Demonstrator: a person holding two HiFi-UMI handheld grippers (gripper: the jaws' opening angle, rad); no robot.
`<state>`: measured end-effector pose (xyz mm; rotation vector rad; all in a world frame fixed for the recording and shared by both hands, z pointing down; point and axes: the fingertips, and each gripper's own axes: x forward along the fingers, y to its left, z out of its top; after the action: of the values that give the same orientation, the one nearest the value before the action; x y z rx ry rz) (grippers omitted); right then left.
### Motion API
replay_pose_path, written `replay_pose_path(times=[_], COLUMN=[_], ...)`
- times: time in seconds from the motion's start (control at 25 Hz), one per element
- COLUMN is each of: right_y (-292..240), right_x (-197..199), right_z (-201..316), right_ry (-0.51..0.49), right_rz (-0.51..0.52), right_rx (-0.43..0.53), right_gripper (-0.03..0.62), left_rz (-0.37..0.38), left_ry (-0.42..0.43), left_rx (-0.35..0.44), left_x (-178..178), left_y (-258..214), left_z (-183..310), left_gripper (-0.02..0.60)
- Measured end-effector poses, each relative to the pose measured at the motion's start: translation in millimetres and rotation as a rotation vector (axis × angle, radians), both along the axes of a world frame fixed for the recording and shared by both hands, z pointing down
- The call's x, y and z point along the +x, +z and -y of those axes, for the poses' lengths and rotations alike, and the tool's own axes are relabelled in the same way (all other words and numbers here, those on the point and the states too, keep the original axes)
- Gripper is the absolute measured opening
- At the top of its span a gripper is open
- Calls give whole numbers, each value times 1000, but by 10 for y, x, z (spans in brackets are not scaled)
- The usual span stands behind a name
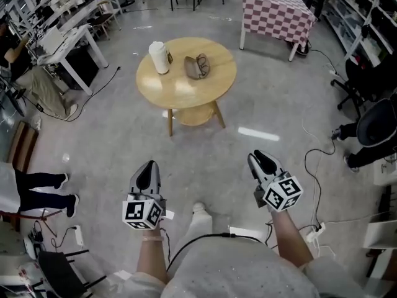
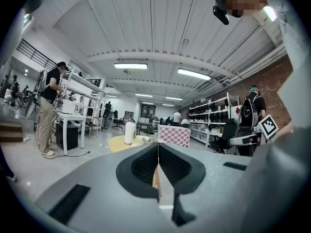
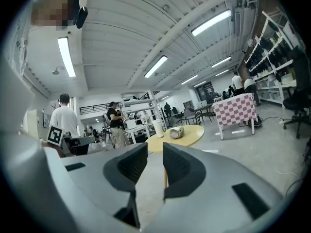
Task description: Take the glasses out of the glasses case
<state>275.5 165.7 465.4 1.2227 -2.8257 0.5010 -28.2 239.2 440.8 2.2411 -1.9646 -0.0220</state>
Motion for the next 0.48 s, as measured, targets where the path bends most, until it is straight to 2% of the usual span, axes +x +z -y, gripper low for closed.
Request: replay_pose_path(times=[0.48], right_y=[90], right_x=[-494], right_z=[535], right_ry=[80], right_rz=[11], right_rx=[-25], right_gripper=[104], left_rz=[-9], left_ry=[65], left_rx=[-2], left_x=[-573], left_y=[72], left_z=[720], left_gripper=[6])
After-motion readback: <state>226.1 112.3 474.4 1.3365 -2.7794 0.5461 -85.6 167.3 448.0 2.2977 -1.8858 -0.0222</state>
